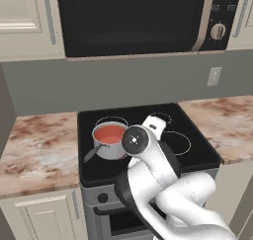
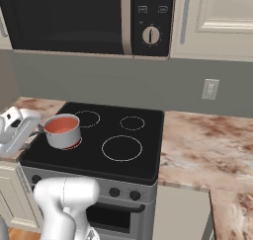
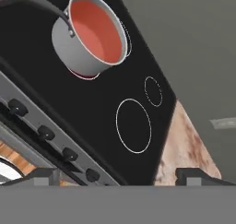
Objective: Wait until the marinara sauce is simmered to a deep red color and then turn off the stove.
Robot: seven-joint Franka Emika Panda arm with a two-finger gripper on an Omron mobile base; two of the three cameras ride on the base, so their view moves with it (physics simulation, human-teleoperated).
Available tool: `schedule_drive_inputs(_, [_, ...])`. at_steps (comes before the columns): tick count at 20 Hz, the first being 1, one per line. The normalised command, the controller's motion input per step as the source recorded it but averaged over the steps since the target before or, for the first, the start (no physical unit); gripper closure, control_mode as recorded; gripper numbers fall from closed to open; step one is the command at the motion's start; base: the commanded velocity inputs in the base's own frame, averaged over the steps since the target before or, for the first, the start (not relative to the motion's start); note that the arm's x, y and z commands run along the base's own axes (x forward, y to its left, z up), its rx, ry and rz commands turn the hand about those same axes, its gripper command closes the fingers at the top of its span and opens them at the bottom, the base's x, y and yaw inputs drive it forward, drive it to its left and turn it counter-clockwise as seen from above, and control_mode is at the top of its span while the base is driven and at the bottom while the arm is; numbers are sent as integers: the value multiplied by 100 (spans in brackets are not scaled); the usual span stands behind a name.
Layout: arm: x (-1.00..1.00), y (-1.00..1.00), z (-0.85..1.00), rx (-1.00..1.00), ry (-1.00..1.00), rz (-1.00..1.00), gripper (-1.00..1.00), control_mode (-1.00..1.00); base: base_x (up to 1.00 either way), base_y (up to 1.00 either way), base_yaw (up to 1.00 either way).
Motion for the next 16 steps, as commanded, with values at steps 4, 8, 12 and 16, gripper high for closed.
schedule_drive_inputs(4, [-25,31,-40,-17,-4,21,-100,-100,0,0,0])
schedule_drive_inputs(8, [-21,34,-44,-19,-3,21,-100,-100,0,0,0])
schedule_drive_inputs(12, [-18,33,-40,-19,0,20,-100,-100,0,0,0])
schedule_drive_inputs(16, [-21,24,-44,-20,-1,20,-100,-100,0,0,0])
